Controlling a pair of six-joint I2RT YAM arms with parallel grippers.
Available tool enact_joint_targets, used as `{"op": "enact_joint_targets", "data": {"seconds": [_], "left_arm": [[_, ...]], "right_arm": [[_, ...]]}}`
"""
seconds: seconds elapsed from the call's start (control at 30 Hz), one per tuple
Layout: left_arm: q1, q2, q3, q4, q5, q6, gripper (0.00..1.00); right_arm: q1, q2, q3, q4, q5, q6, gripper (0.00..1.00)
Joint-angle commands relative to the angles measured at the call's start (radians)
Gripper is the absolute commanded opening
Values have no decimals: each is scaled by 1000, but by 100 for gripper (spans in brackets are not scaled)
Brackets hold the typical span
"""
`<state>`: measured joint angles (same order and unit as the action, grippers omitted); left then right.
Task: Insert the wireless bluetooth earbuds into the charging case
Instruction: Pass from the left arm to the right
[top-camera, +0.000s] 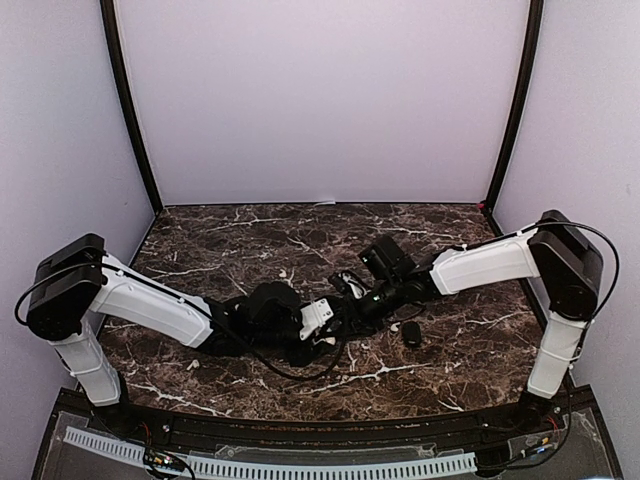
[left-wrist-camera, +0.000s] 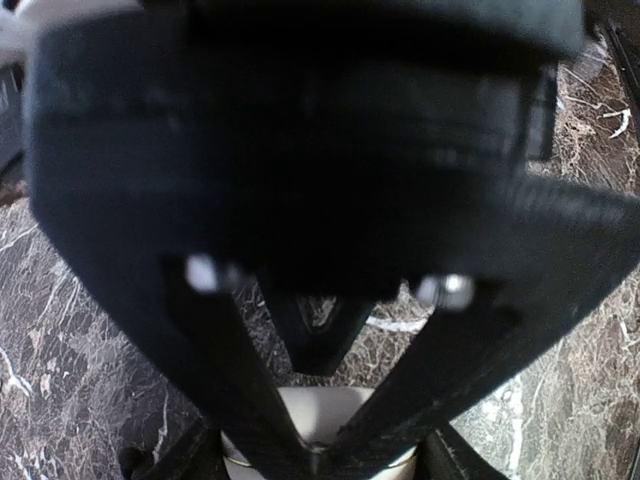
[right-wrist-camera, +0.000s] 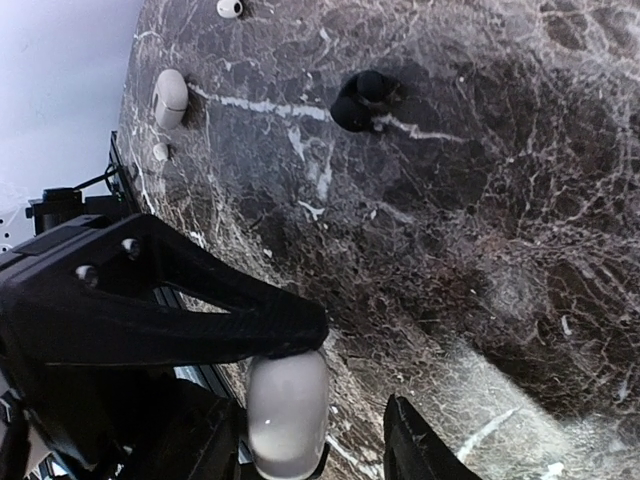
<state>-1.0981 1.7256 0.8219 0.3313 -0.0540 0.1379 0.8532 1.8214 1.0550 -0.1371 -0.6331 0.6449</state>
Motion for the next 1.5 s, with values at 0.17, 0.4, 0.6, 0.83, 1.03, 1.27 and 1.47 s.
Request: {"op": "enact_joint_targets", "data": {"seconds": [0.17, 0.4, 0.6, 0.83, 1.03, 1.27, 1.47], "left_arm": [[-11, 1, 2, 40, -7, -8, 53], [-13, 3, -3, 52, -10, -6, 56], [-14, 5, -7, 62, -14, -5, 58], [-14, 4, -14, 69, -1, -9, 64], [-14, -1, -23, 80, 18, -29, 77], [-7, -72, -67, 85, 98, -80, 95], [112, -206, -142, 89, 325, -161, 95]], "right_arm": [[25, 35, 5, 55, -39, -11, 46], [28, 42, 1, 72, -53, -5, 39], [27, 50, 9, 68, -58, -11, 27], [28, 49, 14, 58, -41, -20, 17], [28, 44, 17, 44, -16, -34, 14], [21, 35, 45, -59, 72, -130, 14], [21, -19, 38, -114, 134, -287, 13]]}}
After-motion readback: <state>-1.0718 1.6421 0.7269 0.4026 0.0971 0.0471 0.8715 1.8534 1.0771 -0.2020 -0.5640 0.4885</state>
